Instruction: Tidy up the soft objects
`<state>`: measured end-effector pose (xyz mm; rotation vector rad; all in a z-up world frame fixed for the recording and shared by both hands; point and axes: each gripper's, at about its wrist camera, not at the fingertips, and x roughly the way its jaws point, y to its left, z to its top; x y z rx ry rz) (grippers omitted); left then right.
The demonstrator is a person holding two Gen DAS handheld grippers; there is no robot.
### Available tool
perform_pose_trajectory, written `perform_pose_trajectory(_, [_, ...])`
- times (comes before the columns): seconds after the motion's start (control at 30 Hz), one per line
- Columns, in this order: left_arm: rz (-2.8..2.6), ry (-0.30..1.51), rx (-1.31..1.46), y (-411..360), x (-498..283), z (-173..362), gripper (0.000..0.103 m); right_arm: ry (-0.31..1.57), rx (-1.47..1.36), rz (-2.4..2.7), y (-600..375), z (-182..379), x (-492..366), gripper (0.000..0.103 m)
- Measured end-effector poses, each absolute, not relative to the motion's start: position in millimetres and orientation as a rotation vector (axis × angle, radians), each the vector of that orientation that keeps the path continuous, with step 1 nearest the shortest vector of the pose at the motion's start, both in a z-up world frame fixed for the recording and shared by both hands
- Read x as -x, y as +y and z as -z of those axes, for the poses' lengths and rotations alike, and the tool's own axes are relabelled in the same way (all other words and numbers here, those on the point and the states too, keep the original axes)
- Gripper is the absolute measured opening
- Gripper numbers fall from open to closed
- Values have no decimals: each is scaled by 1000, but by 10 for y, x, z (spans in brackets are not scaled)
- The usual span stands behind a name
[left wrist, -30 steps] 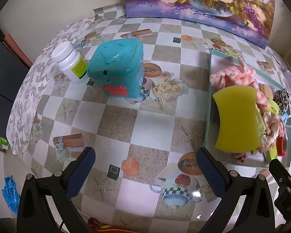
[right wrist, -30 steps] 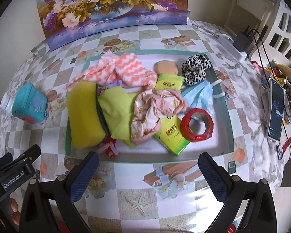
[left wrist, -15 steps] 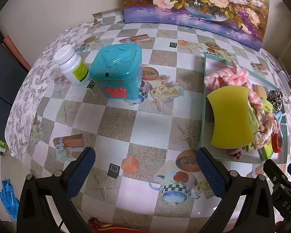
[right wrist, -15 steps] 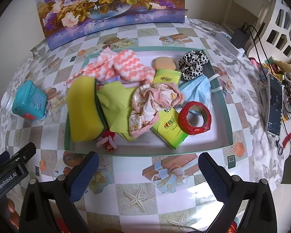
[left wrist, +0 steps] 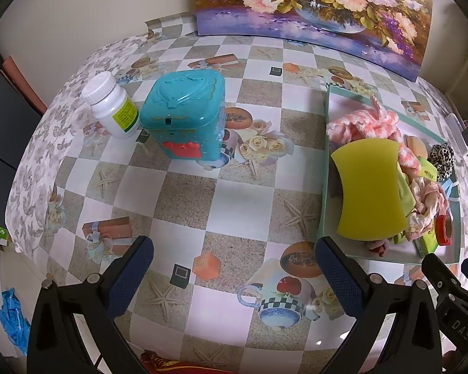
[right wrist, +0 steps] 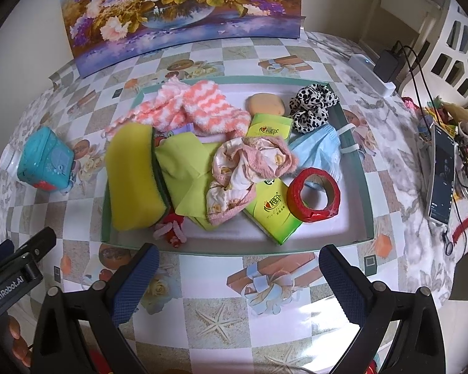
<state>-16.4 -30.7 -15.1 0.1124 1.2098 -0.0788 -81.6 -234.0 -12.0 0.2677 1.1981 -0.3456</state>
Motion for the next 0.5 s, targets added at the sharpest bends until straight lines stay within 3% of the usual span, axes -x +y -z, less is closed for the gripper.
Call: perform_pose_trajectory(0.5, [79, 1205, -118, -303, 158, 142, 103, 1199, -264, 350, -2376, 134, 810, 103])
